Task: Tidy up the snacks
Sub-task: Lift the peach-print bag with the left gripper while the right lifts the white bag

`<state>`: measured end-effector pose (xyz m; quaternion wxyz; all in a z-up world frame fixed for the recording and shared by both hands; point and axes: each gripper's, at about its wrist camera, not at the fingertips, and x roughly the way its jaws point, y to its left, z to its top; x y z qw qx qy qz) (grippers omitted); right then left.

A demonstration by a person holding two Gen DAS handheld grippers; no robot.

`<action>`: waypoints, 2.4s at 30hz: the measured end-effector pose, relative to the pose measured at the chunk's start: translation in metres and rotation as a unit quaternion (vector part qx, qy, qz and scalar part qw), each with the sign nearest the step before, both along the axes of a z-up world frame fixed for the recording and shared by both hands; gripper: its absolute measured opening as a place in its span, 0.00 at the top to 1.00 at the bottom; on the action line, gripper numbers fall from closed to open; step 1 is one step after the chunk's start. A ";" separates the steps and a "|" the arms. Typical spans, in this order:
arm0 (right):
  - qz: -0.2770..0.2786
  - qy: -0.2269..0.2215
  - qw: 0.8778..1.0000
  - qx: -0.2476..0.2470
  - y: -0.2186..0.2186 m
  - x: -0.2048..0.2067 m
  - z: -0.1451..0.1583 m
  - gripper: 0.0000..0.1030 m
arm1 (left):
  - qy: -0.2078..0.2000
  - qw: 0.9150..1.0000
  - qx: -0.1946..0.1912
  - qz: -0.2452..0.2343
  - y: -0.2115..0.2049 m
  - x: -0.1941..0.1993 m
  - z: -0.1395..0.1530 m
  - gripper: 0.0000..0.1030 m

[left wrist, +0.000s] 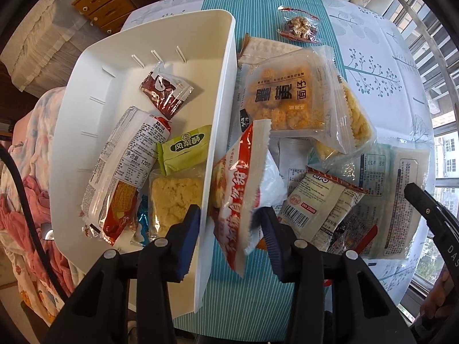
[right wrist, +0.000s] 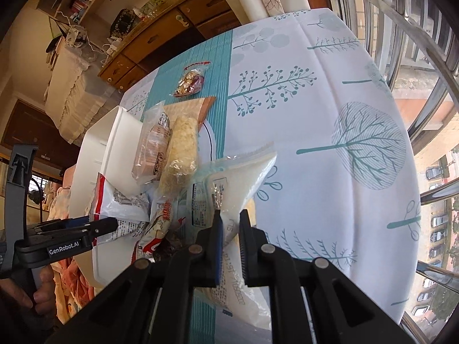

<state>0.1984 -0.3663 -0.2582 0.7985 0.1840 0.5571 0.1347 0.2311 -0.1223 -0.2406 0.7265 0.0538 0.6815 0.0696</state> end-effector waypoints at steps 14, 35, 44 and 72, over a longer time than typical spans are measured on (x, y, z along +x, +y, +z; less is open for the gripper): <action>-0.009 -0.054 0.998 -0.025 -0.012 -0.012 0.034 0.91 | -0.028 0.998 -0.048 0.012 0.008 -0.015 0.029 0.91; 0.000 -0.125 0.992 0.001 -0.005 -0.033 0.085 0.91 | -0.048 0.990 -0.129 0.038 0.025 -0.048 0.038 0.77; -0.004 -0.141 0.990 0.002 -0.009 -0.042 0.094 0.91 | -0.049 0.986 -0.144 0.064 0.037 -0.063 0.038 0.49; -0.010 -0.130 0.991 0.002 -0.021 -0.044 0.093 0.91 | -0.089 0.992 -0.082 0.036 0.025 -0.020 0.005 0.69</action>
